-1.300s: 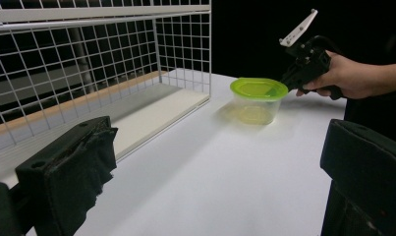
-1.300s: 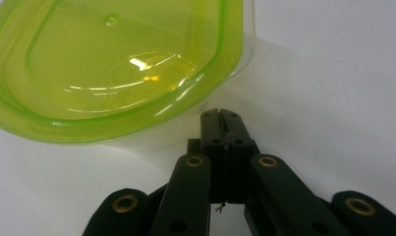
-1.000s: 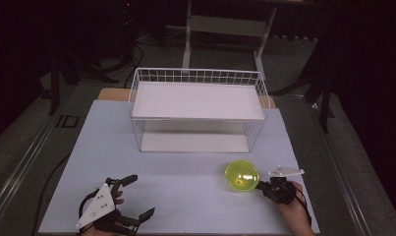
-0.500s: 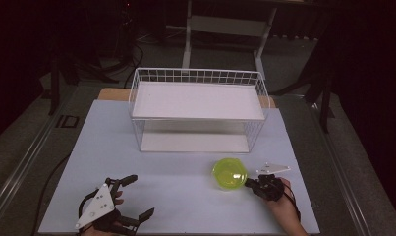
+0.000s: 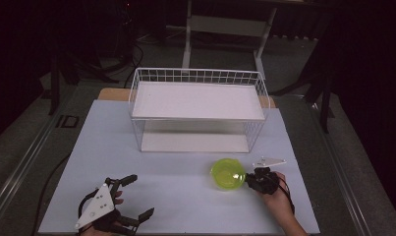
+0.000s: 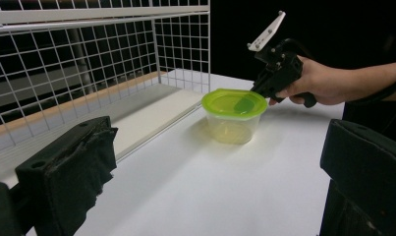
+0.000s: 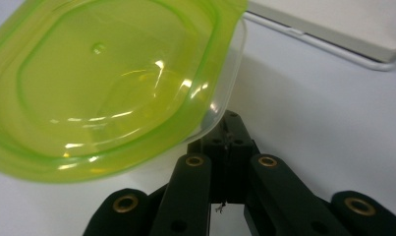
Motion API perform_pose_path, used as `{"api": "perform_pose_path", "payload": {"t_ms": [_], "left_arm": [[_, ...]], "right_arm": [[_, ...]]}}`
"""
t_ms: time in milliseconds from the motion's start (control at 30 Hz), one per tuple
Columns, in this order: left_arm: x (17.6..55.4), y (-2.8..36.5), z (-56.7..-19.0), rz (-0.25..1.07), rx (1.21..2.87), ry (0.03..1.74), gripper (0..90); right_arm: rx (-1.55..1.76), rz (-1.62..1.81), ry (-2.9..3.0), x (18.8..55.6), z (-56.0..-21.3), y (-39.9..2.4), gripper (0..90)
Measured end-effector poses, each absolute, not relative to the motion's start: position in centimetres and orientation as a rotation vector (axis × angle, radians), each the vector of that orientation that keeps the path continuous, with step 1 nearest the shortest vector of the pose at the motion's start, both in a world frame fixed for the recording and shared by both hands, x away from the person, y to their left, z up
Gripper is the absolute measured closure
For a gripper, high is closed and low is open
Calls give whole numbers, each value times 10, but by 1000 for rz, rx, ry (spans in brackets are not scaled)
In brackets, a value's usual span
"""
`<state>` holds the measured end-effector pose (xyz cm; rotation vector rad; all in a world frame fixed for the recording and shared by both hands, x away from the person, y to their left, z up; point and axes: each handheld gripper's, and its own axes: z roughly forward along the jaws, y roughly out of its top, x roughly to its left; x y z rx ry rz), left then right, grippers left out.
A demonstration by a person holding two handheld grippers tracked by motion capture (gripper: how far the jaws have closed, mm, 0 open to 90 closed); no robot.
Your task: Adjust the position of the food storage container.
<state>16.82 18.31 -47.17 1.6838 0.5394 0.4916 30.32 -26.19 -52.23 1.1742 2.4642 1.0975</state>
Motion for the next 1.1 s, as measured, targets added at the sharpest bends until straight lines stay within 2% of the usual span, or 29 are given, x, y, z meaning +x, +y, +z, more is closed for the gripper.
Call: {"api": "perform_pose_path", "payload": {"t_ms": [733, 1100], "left_arm": [[168, 183, -472, 496, 1694, 531, 8], [167, 183, -472, 496, 1699, 529, 8]], "right_arm": [[1045, 1151, 2599, 297, -527, -193, 900], [1041, 1175, 2608, 298, -528, -179, 900]]}}
